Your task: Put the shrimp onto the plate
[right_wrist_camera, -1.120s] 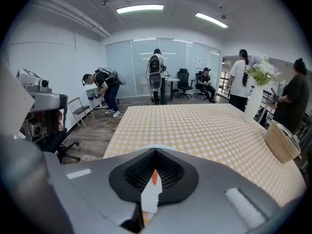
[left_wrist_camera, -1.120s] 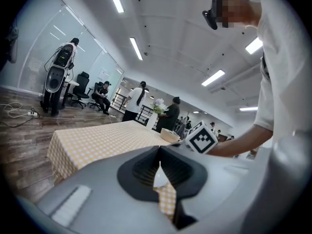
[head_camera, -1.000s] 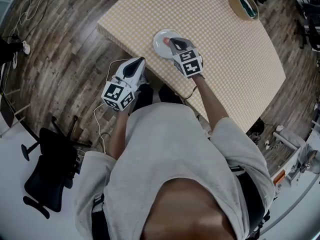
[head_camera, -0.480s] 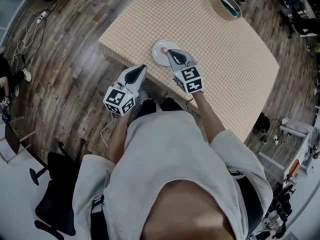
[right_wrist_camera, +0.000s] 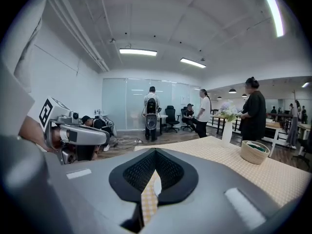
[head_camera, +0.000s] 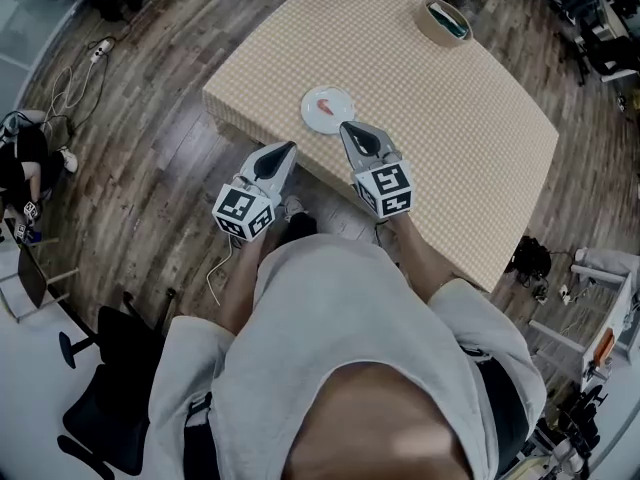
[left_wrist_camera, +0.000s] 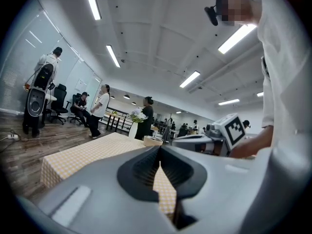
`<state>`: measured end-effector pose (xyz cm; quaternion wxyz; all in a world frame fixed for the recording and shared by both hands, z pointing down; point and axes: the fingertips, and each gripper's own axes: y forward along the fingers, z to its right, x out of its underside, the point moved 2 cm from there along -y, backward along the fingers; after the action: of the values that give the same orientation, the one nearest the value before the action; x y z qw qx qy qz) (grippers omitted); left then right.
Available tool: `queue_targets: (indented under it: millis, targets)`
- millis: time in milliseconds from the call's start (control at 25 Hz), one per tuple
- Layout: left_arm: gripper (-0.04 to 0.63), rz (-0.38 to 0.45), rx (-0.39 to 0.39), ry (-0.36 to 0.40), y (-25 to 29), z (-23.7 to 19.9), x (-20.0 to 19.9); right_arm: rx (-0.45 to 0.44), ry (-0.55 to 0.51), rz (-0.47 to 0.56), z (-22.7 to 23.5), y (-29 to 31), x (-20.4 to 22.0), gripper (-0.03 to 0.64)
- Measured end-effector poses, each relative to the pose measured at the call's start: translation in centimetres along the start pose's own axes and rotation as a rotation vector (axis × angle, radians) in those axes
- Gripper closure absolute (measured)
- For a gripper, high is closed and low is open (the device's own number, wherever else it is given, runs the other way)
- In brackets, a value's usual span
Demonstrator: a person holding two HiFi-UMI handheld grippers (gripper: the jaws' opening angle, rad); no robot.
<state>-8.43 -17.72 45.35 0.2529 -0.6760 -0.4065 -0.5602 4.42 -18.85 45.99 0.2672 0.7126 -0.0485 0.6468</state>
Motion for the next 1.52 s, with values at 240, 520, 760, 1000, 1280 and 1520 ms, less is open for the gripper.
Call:
queue_targets:
  millis: [240,520,760,1000,1280,1520]
  targets:
    - [0.586,0.002,-0.036,0.014,-1.6,6.7,2.0,-0.021,0.029,0.025,-0.9,-7.2,2.8,0.62]
    - [0.586,-0.023,-0.028,0.012,-4.1,15.0,5.7,-0.031,0.049,0.013,-3.6,-15.5,7.4,0.62]
    - [0.586,-0.021,-0.03,0.035,-6.2,19.9,6.7,-0.044,0.051,0.017,-5.5,-19.8,9.2,0.62]
    - [0.586,-0.003,-0.057,0.054,-8.6,21.9,7.2,-0.066,0.028,0.04,-7.6,-21.5,9.2,0.62]
    - [0.586,0.01,-0.085,0.054,-10.7,22.6,7.7,-0.091,0.015,0.056,-9.6,-22.3,8.8,0.62]
    - [0.586,0.004,-0.077,0.052,-10.1,23.3,8.1,-0.096,0.01,0.057,-9.5,-22.8,9.0,0.62]
